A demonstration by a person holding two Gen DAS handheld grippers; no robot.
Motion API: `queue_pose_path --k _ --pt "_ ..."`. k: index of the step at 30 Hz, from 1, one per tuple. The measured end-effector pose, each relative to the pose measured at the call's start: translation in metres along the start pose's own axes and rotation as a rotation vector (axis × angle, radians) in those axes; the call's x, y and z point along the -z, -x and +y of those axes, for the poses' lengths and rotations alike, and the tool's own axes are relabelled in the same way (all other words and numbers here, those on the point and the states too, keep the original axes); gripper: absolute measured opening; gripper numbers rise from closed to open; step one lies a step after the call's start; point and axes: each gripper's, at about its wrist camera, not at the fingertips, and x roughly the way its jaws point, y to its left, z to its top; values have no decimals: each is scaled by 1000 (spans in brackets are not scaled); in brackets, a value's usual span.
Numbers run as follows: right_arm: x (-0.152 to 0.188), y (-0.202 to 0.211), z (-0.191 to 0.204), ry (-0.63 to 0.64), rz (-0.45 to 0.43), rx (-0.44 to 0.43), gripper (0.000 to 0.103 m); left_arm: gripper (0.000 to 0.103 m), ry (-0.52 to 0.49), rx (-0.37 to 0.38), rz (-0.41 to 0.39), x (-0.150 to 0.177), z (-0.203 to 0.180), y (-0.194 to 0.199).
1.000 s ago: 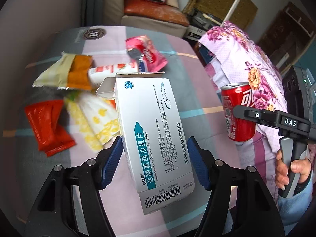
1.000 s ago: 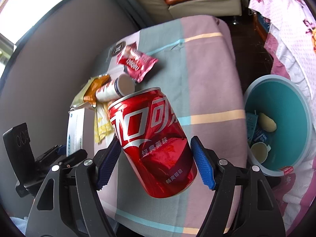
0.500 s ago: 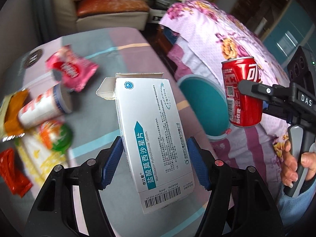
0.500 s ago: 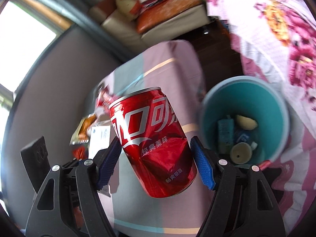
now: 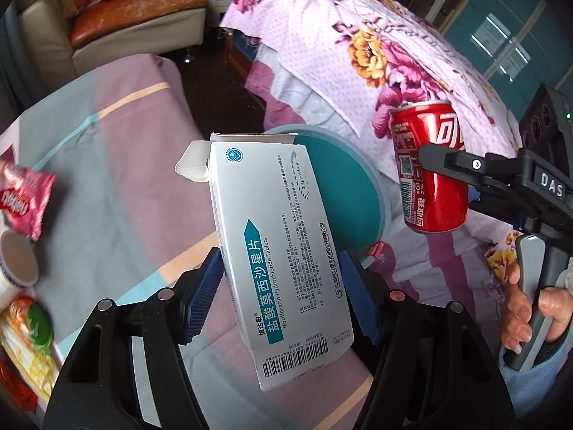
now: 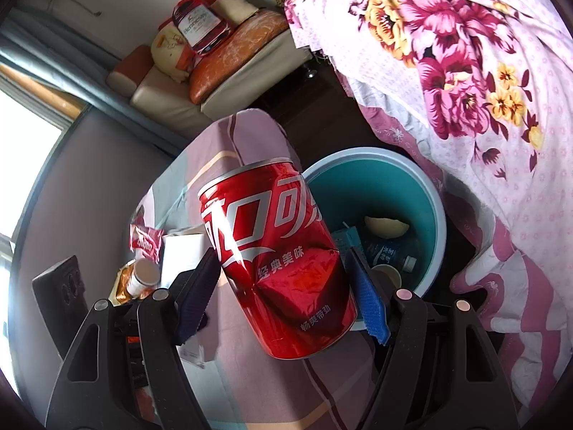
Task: Collect trash
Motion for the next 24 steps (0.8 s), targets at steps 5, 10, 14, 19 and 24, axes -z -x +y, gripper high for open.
queue_pose_path --k 5,10,14,19,24 --pt "-6 6 -16 -22 -30 -8 68 68 -26 8 43 -9 -18 -25" --pt "-10 8 -32 -48 -34 -5 68 68 -34 10 74 -14 -28 -45" --pt "-14 8 -44 -66 -37 1 68 69 -30 15 95 -20 -32 -57" --pt "-14 10 -45 -62 -49 14 68 75 -35 19 89 -25 -38 -62" --pt "-16 9 -45 -51 -47 22 68 76 -20 18 97 -25 -35 -66"
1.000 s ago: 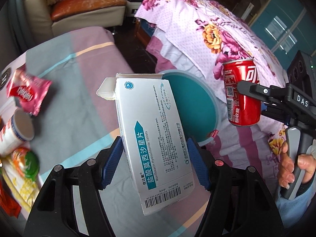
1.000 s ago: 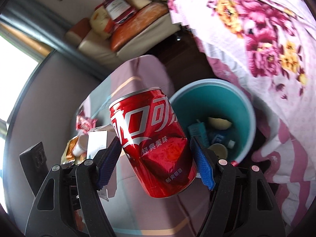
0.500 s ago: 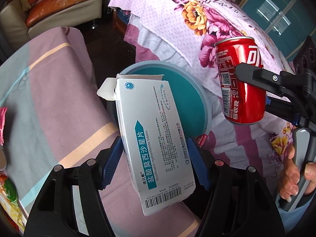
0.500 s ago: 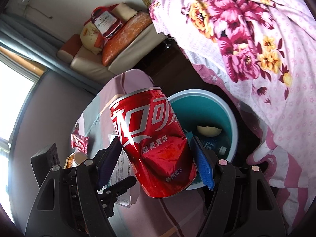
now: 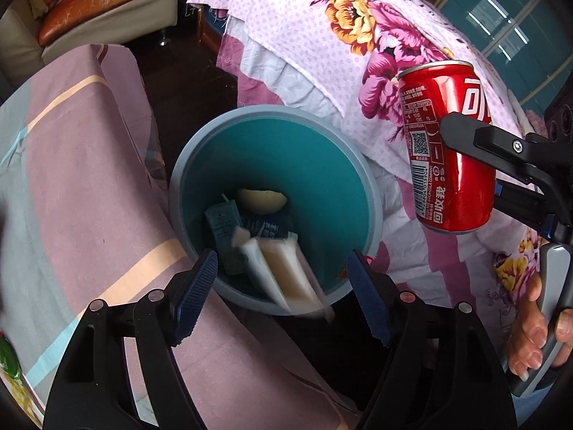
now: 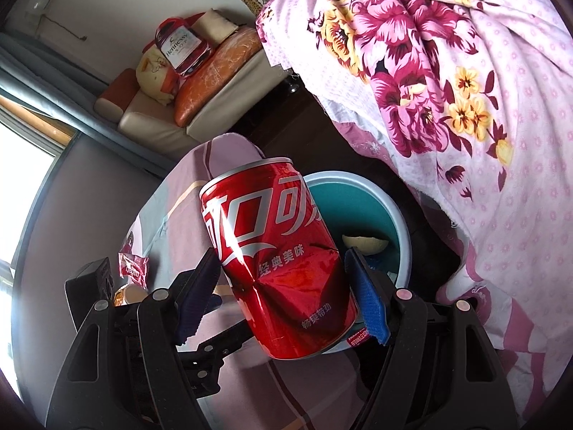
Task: Collect trash
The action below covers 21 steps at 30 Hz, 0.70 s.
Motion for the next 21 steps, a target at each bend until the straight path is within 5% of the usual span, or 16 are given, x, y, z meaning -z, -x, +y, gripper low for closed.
queue_pose_path --k 9,12,21 --pt "2 -15 6 15 32 24 68 80 42 -10 -2 3 13 5" --pt "2 -20 9 22 39 34 68 91 47 -22 -14 5 16 9" --pt "3 -30 18 69 51 95 63 91 72 -49 -36 13 33 19"
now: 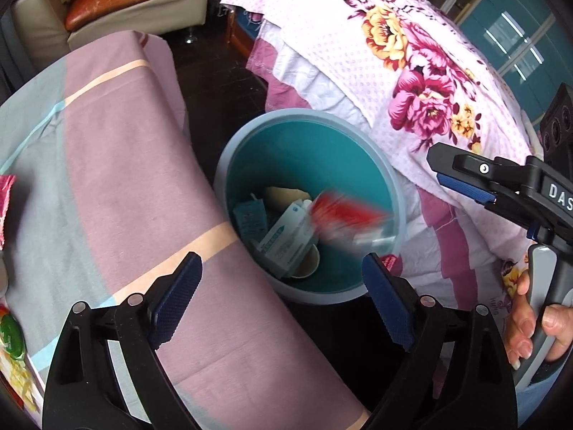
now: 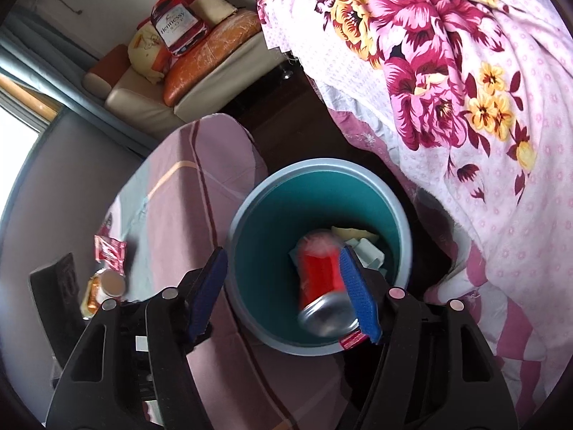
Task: Collect trash
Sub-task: 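Open the right tool to drop the can while the left tool drops the box, then move both tools back to the table toward the remaining snacks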
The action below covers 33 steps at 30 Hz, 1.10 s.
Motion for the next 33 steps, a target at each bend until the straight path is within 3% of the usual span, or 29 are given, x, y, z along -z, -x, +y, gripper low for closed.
queue_pose_path --k 6,12,18,33 --pt "1 -2 10 26 6 33 63 91 46 10 -3 8 17 6" --pt "4 -1 22 49 23 64 73 91 71 25 -17 17 28 16" --pt "12 -3 45 80 47 84 73 91 96 27 -37 32 44 33" --pt "51 -11 149 317 78 76 74 91 243 -14 -118 94 126 95"
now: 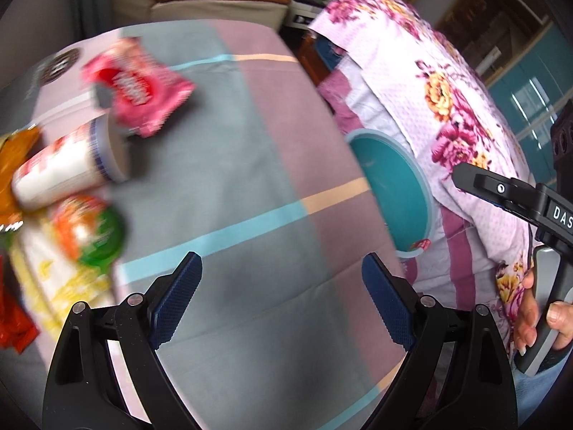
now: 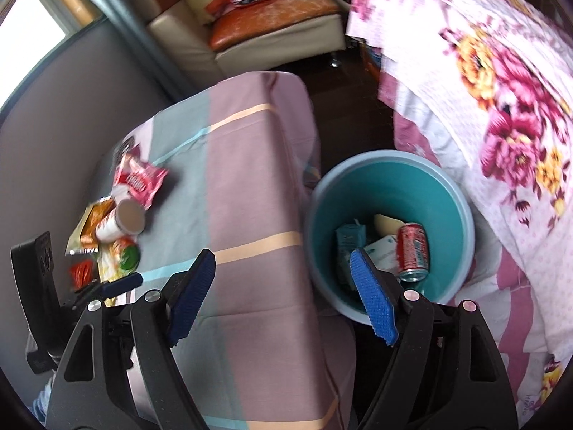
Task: Collect trash
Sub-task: 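Move both tools back to the table toward the remaining snacks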
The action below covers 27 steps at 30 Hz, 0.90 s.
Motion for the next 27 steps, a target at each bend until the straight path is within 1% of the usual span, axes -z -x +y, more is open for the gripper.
queue_pose_path --k 9,15,22,27 --pt "10 -3 87 224 6 13 74 91 115 -22 -74 26 67 46" --pt "11 -9 133 328 52 6 74 91 176 -40 -115 45 111 74" --pt "9 -36 200 541 109 35 74 91 295 -91 -172 62 175 106" --pt "8 -61 248 728 134 45 73 91 375 -122 -182 72 216 117"
